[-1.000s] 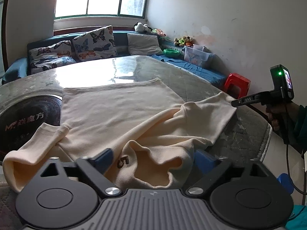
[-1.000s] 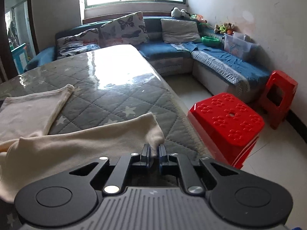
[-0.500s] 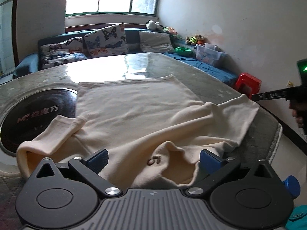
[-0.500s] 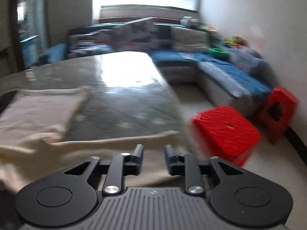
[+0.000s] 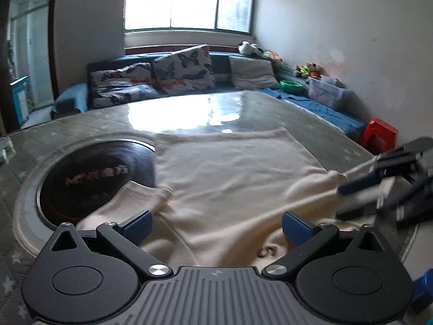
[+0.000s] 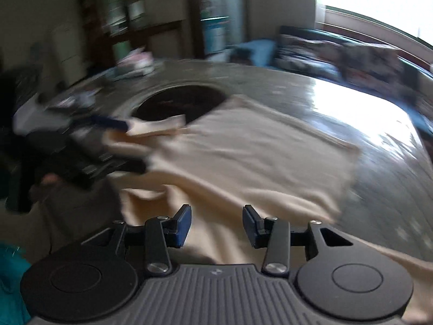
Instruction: Fold clothes
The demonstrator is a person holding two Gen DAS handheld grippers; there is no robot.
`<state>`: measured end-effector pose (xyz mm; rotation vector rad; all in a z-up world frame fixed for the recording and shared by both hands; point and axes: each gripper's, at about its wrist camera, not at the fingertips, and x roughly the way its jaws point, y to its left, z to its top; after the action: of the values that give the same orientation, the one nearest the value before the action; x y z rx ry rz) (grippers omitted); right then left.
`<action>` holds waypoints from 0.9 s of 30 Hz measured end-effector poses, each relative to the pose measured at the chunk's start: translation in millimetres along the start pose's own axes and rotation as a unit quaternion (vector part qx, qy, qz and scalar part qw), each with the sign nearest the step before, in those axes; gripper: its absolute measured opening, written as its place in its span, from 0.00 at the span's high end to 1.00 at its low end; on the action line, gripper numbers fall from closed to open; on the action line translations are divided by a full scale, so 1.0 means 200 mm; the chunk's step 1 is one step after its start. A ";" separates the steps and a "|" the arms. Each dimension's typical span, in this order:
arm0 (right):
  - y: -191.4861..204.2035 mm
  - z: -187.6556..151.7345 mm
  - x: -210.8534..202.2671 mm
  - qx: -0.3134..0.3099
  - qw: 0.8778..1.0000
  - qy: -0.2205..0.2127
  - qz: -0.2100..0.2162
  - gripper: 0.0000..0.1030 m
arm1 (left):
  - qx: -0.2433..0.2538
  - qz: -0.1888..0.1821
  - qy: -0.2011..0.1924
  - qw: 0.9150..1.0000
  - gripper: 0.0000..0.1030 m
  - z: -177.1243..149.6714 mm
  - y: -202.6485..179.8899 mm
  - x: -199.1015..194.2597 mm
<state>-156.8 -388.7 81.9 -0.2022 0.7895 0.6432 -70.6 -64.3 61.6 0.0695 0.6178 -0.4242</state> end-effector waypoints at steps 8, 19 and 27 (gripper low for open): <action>0.18 0.03 0.21 -0.079 0.996 0.037 -0.007 0.78 | -0.011 0.016 -0.004 1.000 0.00 0.01 0.06 -0.03; 0.28 -0.03 0.17 -0.129 0.988 0.073 0.039 0.96 | -0.024 0.003 0.010 1.000 0.00 0.03 0.06 0.04; 0.22 0.00 0.10 -0.113 0.990 0.058 0.062 0.86 | 0.004 -0.033 0.031 0.999 0.00 0.04 -0.04 0.18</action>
<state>-173.9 -344.8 70.4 -0.4029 0.8446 0.8457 -43.8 -86.9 48.9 0.0712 0.6815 -0.4900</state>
